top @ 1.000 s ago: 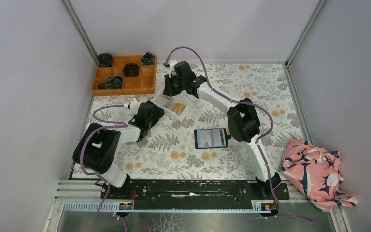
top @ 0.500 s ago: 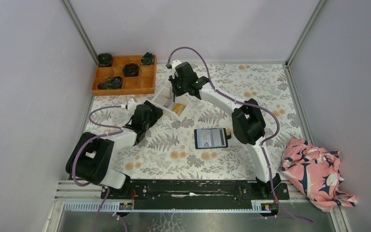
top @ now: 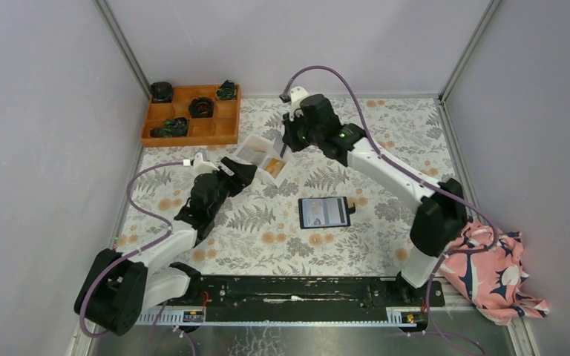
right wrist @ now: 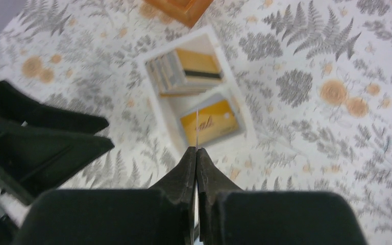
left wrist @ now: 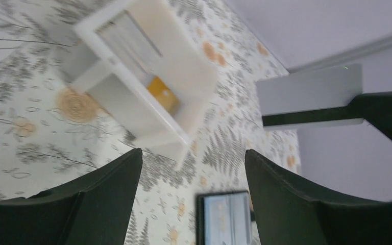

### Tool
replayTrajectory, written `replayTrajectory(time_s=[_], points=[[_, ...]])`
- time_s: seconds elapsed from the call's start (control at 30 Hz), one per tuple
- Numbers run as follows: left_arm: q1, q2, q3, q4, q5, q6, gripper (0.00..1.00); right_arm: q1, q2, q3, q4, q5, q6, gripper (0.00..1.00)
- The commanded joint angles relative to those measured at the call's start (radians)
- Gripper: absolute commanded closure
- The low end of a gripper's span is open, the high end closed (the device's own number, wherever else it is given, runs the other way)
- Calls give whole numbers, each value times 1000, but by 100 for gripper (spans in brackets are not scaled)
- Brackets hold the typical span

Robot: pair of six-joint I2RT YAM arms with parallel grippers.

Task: Put the credit cards into the card holder
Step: Pick up the credit card from the storage box.

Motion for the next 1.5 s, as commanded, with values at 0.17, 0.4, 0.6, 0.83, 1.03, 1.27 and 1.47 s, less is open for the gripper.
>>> replayTrajectory(time_s=[0.17, 0.4, 0.6, 0.83, 1.03, 1.27, 1.47], points=[[-91, -146, -111, 303, 353, 96, 21, 11, -460, -402, -14, -190, 130, 100], [-163, -181, -157, 437, 541, 119, 22, 11, -698, -599, -59, -329, 218, 100], [-218, -157, -164, 487, 658, 123, 25, 11, -781, -678, -89, -405, 249, 100], [-258, -103, -134, 476, 735, 150, 30, 11, -759, -692, -99, -467, 253, 100], [-266, -67, -131, 491, 753, 161, 31, 11, -723, -694, -78, -514, 254, 100], [-278, -3, -118, 555, 795, 145, 32, 11, -680, -708, -42, -563, 259, 100], [-285, 43, -128, 620, 814, 124, 39, 12, -664, -709, -26, -576, 265, 100]])
